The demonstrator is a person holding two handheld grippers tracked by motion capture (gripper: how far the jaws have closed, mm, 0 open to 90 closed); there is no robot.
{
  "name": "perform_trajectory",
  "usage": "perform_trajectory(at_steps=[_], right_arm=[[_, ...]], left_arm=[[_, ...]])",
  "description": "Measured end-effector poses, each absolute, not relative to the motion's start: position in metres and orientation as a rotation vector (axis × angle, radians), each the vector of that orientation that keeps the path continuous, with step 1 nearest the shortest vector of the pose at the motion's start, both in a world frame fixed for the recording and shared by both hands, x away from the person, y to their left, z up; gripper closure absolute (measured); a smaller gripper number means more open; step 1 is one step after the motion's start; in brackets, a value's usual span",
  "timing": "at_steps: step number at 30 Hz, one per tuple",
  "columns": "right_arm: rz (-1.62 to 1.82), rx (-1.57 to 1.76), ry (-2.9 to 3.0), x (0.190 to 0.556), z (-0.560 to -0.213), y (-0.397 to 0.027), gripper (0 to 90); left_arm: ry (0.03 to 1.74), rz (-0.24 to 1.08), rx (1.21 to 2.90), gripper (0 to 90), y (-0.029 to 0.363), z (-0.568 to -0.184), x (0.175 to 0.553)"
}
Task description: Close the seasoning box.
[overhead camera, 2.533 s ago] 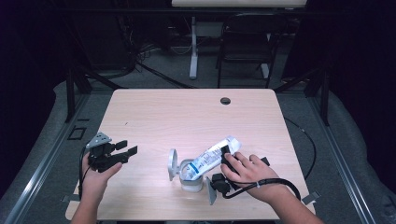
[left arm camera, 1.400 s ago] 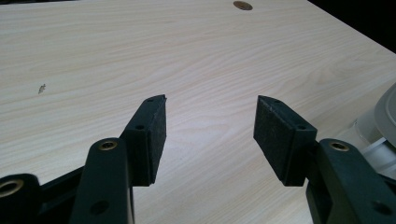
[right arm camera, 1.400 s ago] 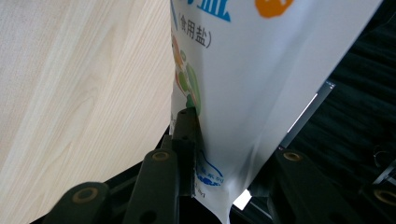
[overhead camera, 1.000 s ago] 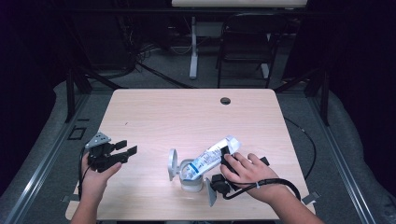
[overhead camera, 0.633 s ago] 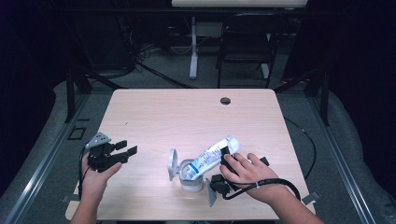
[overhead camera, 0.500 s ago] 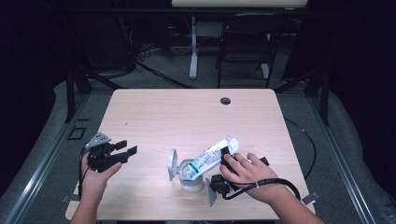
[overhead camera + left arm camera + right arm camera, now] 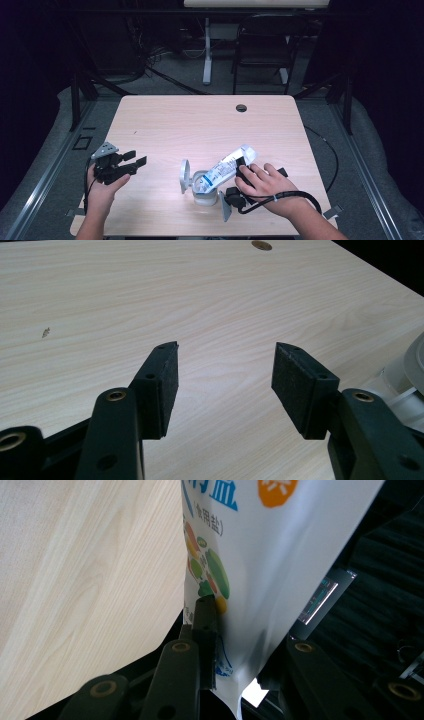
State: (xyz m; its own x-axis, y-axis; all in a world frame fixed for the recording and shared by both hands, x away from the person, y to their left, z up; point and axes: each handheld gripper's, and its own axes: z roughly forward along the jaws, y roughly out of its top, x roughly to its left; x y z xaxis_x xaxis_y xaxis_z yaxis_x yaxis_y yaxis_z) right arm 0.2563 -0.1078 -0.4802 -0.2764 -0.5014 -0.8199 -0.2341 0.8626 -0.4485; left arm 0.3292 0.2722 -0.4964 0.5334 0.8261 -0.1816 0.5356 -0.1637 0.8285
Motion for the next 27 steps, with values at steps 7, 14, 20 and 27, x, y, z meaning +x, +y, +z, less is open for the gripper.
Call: perform_trajectory(at_steps=[7,14,20,27], right_arm=[[-0.289,-0.55,1.862,0.2558,-0.4799,-0.1077,76.3],[-0.282,-0.554,1.85,0.2555,-0.4792,-0.1068,78.1],[-0.277,-0.543,1.852,0.2555,-0.4793,-0.1063,79.4],[-0.277,-0.535,1.857,0.2554,-0.4793,-0.1063,81.0]], left_arm=[[1.123,0.391,1.836,44.6,0.272,-0.4961,0.3291],[1.12,0.394,1.84,44.6,0.2719,-0.4956,0.3289],[1.119,0.398,1.838,44.6,0.2721,-0.4955,0.329],[1.124,0.393,1.834,44.6,0.2721,-0.496,0.3291]])
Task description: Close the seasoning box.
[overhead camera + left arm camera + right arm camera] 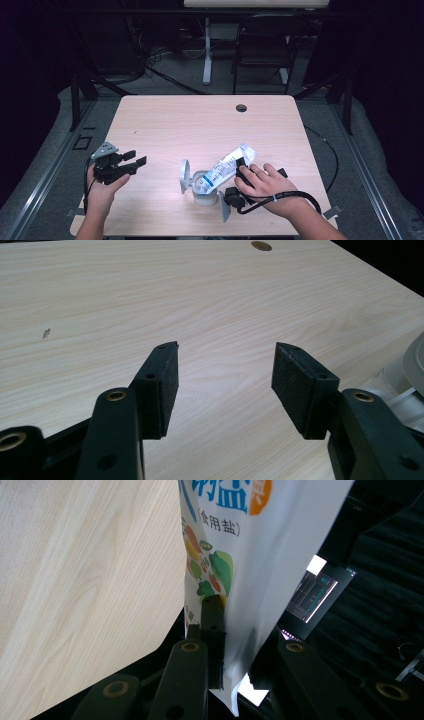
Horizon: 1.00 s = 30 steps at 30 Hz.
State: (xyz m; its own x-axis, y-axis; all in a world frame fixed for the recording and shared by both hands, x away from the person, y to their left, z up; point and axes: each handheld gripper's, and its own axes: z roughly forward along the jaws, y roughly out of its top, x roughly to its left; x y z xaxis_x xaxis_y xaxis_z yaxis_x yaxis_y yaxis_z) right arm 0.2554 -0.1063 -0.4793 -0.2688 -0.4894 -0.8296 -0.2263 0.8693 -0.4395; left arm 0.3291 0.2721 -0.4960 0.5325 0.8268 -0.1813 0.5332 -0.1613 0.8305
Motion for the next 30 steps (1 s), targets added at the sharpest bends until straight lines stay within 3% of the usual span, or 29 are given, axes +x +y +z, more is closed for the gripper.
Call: perform_trajectory(at_steps=[30], right_arm=[[-0.319,-0.549,1.847,0.2524,-0.4761,-0.1025,85.0]], left_arm=[[1.121,0.394,1.837,44.6,0.2726,-0.4948,0.3287]])
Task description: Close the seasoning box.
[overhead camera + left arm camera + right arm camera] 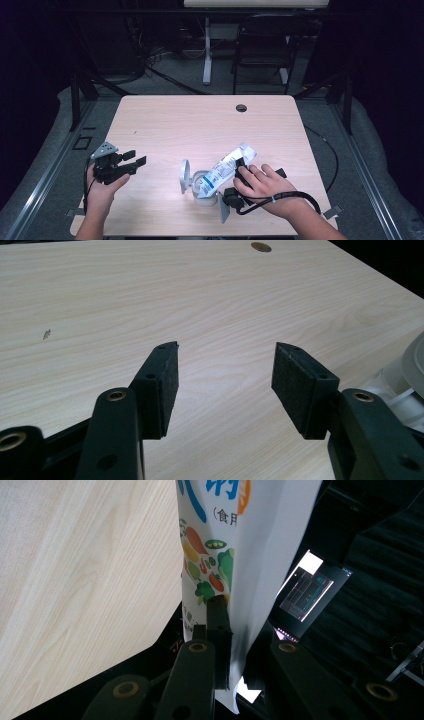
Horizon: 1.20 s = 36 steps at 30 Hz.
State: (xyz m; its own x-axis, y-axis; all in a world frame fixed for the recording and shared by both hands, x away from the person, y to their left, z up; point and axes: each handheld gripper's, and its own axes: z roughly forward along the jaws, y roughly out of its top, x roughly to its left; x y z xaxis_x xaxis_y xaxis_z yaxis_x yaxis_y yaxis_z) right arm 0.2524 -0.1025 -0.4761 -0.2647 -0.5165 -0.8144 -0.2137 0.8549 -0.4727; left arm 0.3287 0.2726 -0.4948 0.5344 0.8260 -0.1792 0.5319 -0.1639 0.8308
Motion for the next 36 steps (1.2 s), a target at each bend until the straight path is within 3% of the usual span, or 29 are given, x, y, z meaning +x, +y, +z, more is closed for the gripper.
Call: perform_trajectory(at_steps=[36], right_arm=[[-0.317,-0.548,1.849,0.2513,-0.4746,-0.1005,89.4]], left_arm=[[1.119,0.392,1.834,44.6,0.2733,-0.4947,0.3286]])
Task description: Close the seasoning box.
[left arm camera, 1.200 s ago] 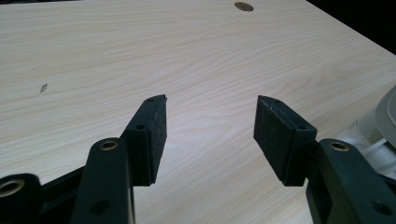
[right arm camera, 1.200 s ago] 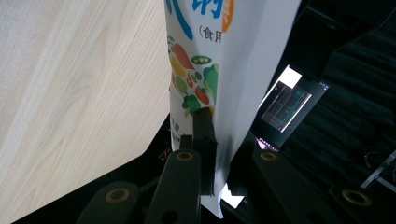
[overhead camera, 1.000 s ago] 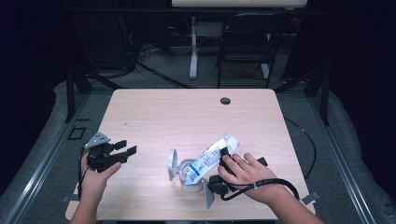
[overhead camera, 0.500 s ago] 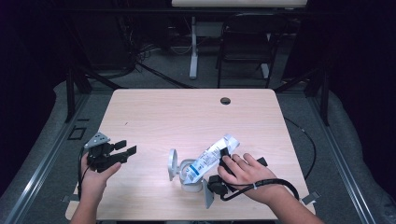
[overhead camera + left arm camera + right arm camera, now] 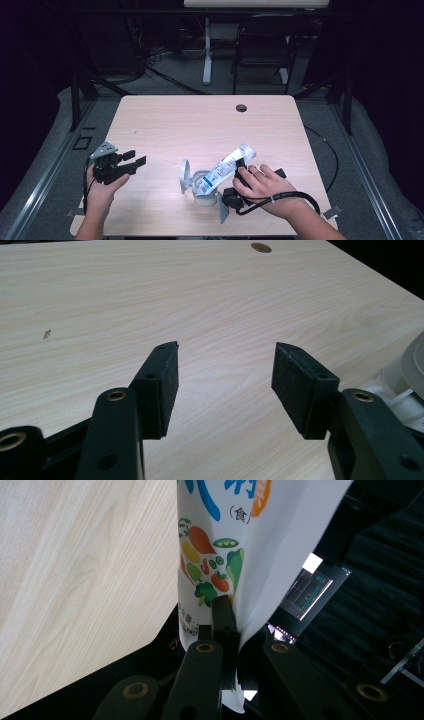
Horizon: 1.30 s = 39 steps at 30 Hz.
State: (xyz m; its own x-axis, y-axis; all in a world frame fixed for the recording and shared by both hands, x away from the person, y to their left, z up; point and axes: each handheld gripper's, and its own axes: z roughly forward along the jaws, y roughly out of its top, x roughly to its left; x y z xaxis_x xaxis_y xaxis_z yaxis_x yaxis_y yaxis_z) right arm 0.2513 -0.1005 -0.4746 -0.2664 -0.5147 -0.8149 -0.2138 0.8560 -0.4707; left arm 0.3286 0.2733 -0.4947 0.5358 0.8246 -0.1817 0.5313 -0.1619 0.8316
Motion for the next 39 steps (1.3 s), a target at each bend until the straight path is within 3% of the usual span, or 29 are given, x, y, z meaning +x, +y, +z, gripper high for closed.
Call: perform_trajectory(at_steps=[39], right_arm=[[-0.341,-0.576,1.841,0.2501,-0.4712,-0.0985,89.5]], left_arm=[[1.121,0.395,1.827,44.6,0.2741,-0.4939,0.3284]])
